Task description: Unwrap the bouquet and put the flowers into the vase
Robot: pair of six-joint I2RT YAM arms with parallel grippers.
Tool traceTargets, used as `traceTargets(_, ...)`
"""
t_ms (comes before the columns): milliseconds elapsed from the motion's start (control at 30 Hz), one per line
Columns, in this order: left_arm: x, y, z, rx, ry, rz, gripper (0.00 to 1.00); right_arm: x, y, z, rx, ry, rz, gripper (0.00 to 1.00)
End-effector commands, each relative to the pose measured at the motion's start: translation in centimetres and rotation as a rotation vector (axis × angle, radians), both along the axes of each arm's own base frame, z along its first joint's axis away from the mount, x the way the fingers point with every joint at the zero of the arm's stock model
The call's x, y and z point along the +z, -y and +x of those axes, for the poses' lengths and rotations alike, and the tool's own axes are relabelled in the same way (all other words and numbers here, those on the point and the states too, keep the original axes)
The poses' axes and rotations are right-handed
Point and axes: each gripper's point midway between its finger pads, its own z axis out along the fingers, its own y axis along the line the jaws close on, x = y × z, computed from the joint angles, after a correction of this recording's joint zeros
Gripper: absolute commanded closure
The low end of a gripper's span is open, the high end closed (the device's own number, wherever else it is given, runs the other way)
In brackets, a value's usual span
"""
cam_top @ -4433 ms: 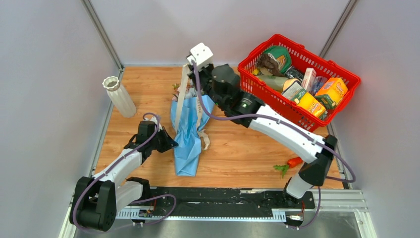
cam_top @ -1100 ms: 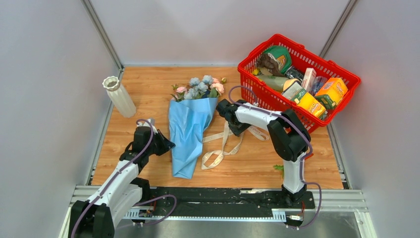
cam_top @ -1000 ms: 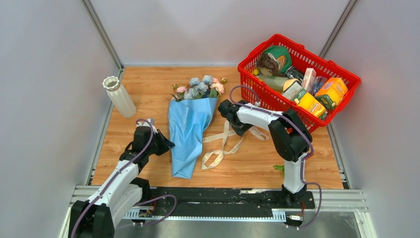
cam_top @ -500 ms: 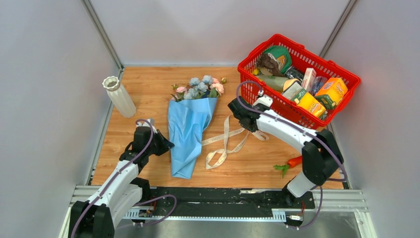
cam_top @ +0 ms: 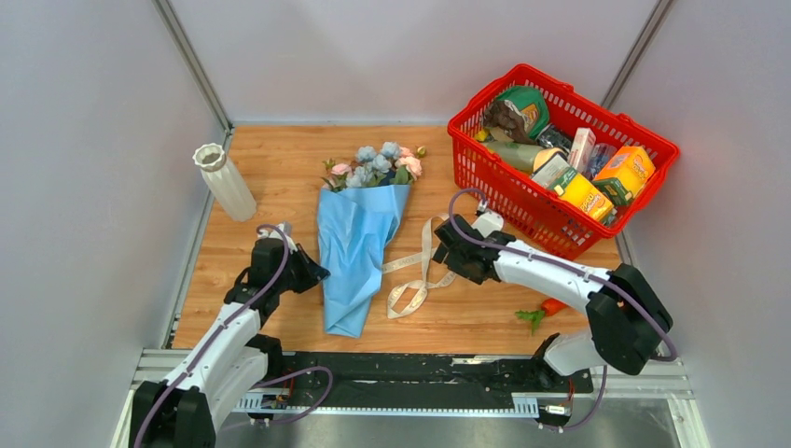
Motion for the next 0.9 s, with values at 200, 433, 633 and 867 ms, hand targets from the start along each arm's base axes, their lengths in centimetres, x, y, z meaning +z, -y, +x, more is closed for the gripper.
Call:
traceTargets(200,1.7,0.4,0.8,-0.028,0.067,-0.015,1.00,-1.3,-5.8,-0.6,-0.009,-0.014,0.133,0.17)
traceTargets(433,1.6,0.4,0.7,-0.019,0.075,-0.023,1.00,-3.5,-7.6,-0.8,-0.013,-0.078,0.116,0.18)
traceTargets(633,1.9,0.1,0.9,-0.004,0.086,-0.010,1.00,-5.1,-6.7,-0.8,-0.021,-0.100,0.042,0.36)
traceTargets(867,2.2,-0.8,1.2,0.029,0.088,0.032,1.00,-4.8,-1.1,1.0,-0.104,-0.070,-0.085,0.90)
